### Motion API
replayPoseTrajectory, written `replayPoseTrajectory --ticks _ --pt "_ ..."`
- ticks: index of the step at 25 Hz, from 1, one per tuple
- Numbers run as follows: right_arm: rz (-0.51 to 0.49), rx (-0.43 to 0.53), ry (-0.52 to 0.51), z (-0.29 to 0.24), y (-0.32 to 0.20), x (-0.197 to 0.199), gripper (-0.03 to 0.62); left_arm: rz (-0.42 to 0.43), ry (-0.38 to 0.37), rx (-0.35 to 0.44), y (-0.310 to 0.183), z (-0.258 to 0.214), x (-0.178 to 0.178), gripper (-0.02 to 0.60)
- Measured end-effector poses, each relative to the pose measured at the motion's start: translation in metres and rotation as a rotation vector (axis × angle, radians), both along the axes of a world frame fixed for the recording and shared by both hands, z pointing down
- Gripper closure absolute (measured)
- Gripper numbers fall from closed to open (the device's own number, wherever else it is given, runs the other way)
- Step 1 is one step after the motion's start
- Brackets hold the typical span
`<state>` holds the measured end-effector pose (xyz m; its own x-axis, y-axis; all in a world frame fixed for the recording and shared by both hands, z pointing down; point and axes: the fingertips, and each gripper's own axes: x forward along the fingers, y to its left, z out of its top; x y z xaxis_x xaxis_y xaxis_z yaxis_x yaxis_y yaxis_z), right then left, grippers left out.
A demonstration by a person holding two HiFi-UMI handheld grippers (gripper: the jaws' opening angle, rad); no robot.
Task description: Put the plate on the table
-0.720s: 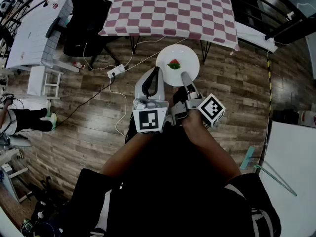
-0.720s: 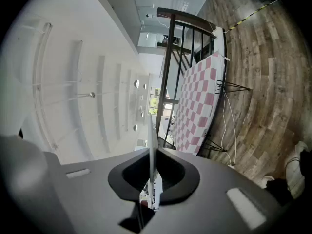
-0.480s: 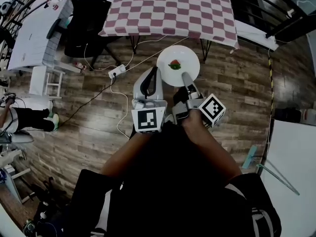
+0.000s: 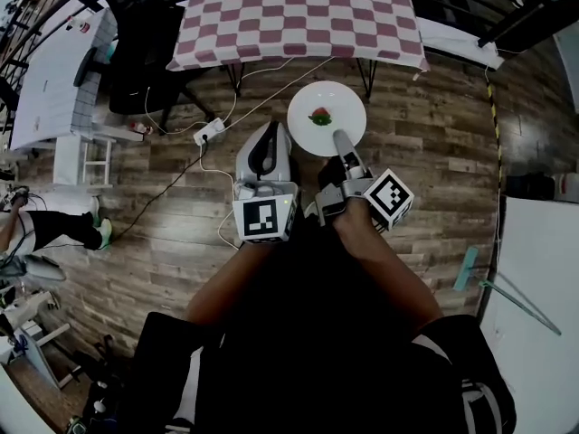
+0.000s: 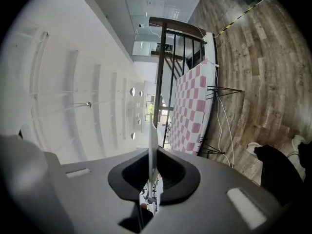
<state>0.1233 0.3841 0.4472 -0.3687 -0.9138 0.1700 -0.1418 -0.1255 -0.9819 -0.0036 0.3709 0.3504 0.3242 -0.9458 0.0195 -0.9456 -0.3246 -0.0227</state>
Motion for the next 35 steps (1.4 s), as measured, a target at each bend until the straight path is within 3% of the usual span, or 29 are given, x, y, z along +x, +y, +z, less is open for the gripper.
replayPoseTrajectory --ticks 7,18,35 --pt "0.021 0.006 0.035 -0.001 -0.014 0.011 0.577 0.052 0.004 0.016 -0.018 0.003 0.015 0.572" --pt "-0.012 -0.001 0.012 0.0 -0.074 -0.011 0.577 0.017 0.03 -0.022 -0.073 0.008 -0.01 0.572" --pt "-0.006 -0.011 0.028 -0.011 -0.251 -0.043 0.577 0.057 0.015 -0.014 -0.251 0.0 -0.04 0.572"
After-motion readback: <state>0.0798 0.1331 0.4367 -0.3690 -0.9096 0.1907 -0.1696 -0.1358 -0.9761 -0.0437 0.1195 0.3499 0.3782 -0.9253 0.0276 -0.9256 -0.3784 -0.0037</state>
